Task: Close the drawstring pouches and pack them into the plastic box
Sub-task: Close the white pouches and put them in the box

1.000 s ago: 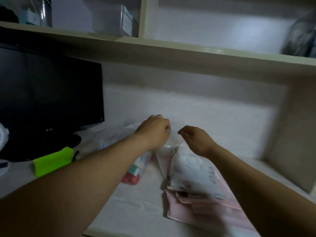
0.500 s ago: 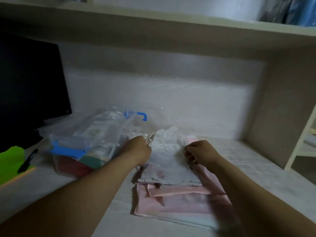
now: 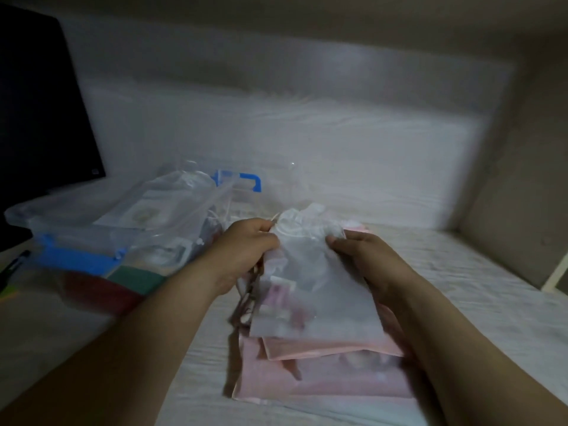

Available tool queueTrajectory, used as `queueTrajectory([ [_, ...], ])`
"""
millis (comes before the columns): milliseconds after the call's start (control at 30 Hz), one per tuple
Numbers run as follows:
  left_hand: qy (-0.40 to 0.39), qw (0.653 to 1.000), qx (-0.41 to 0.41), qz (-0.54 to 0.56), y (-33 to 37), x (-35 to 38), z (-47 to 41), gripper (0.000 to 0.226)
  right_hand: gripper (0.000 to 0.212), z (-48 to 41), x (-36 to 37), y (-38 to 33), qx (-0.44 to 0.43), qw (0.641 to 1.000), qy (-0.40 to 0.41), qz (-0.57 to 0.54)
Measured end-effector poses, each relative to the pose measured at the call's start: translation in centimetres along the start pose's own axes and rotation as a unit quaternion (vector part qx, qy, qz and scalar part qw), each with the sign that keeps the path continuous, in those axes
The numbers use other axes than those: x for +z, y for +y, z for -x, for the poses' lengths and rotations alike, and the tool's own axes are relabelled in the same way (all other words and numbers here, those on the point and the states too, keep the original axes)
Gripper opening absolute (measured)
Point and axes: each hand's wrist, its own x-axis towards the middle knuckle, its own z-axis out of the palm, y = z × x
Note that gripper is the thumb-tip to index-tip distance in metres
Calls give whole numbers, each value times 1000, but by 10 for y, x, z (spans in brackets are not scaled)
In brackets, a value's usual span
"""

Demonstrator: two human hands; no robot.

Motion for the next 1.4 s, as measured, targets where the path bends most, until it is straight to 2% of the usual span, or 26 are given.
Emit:
queueTrajectory([
  [67, -57, 995, -22, 83, 4, -1, 4, 22, 19, -2, 3, 1, 17, 999, -31, -25],
  [133, -73, 992, -25, 101, 2, -1, 5, 27, 20, -1, 5, 3, 10, 998, -35, -42],
  [200, -44, 995, -15, 88, -2, 2, 4, 29, 20, -1, 7, 4, 6, 996, -53, -65],
  [300, 14, 998, 10, 64, -7, 6, 2, 18, 38, -7, 11, 11, 17, 990, -97, -99],
  [367, 41, 997, 20, 65, -8, 9, 2, 13, 41, -6, 12, 12, 15, 990, -99, -95],
  [500, 74, 991, -18, 108, -8, 8, 2, 24, 42, -3, 11, 11, 4, 990, -108, -87],
  [633, 94, 982, -43, 155, -8, 10, 2, 28, 31, 1, 16, 8, -32, 991, -77, -104],
  [767, 90, 972, -79, 204, -7, 12, 4, 30, 32, 3, 19, 3, -43, 989, -29, -137],
  [833, 86, 961, -110, 238, -8, 10, 2, 32, 29, 2, 18, 3, -29, 985, -31, -166],
  [933, 38, 939, -141, 313, -9, 8, 0, 40, 24, 0, 15, 2, -11, 979, -53, -198],
  [1100, 22, 903, -127, 409, -2, 6, 4, 42, 34, -1, 10, 3, 22, 966, -85, -243],
  [1267, 14, 901, -120, 416, -3, 5, 3, 51, 37, -4, 3, 6, 36, 947, -36, -318],
  [1400, 27, 880, -95, 464, -5, 7, 0, 49, 36, -4, 1, 4, 6, 920, 5, -391],
])
